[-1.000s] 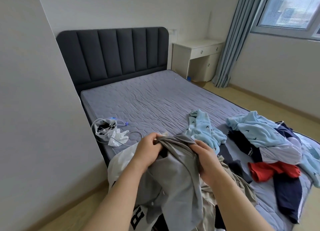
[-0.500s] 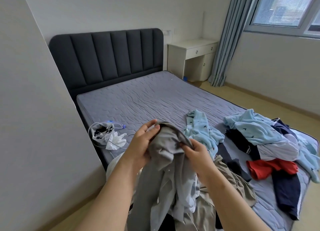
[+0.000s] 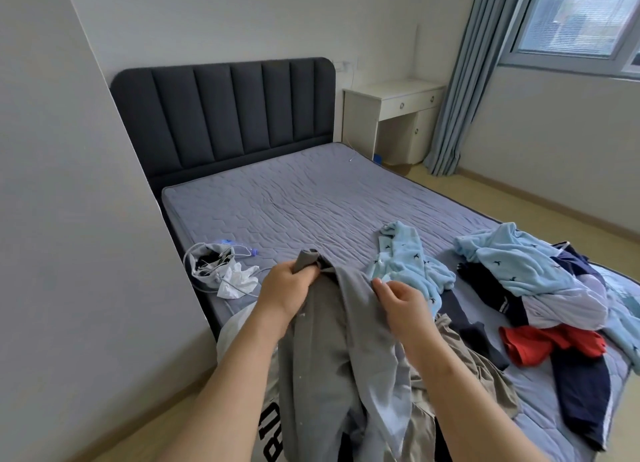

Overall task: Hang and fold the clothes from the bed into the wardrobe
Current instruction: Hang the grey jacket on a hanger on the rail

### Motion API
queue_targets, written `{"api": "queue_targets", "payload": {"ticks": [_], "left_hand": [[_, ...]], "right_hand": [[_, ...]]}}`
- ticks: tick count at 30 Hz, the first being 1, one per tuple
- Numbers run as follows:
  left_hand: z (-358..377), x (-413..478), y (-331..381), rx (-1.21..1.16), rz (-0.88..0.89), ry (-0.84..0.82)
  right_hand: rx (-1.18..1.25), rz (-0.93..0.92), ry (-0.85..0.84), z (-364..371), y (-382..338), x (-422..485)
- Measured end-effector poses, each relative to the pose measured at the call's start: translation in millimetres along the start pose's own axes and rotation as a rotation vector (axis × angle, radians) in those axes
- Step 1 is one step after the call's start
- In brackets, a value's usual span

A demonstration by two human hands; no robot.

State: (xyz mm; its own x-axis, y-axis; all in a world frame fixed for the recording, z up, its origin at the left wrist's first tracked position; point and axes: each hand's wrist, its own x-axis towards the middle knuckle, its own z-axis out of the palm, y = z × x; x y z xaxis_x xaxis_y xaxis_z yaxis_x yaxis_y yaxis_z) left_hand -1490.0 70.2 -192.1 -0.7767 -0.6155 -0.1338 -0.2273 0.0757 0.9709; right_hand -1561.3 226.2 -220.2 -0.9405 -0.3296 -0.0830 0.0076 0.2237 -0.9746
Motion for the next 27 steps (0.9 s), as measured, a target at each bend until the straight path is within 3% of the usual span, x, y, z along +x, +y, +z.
{"api": "queue_targets", "payload": {"ticks": [2, 4, 7, 9, 13, 17, 23, 27], "left_hand": [[6.3, 0.4, 2.5, 0.028, -0.032, 0.135], [11.3, -0.2, 7.7, -0.05, -0.06, 0.159], [11.8, -4.9, 16.8, -0.246, -0.09, -0.077], [3.6, -7.3, 19.5, -0.232, -0.062, -0.224], [-21.3, -3.0, 16.6, -0.043, 0.043, -0.312], [-28.1, -4.3, 9.2, 0.058, -0.002, -0.399], [-13.3, -7.4, 6.4, -0.532, -0.181, -0.299], [-5.2, -6.0, 15.6, -0.785, -0.17, -0.237]], "right_hand": [[0.069, -0.058, -0.012, 6.1, -0.9, -5.1], [0.042, -0.124, -0.089, 9.7, 0.6, -8.6], [-0.004, -0.123, -0.142, 10.4, 1.4, -8.4], [0.062, -0.084, -0.041, 5.3, 1.1, -5.2], [0.247, 0.021, 0.088, -12.1, -4.9, 3.9], [0.545, 0.049, 0.04, -16.9, -23.1, 10.7], [0.241, 0.025, 0.074, -9.9, -19.6, 18.5], [0.174, 0.046, 0.148, -4.2, -3.1, 14.1]]}}
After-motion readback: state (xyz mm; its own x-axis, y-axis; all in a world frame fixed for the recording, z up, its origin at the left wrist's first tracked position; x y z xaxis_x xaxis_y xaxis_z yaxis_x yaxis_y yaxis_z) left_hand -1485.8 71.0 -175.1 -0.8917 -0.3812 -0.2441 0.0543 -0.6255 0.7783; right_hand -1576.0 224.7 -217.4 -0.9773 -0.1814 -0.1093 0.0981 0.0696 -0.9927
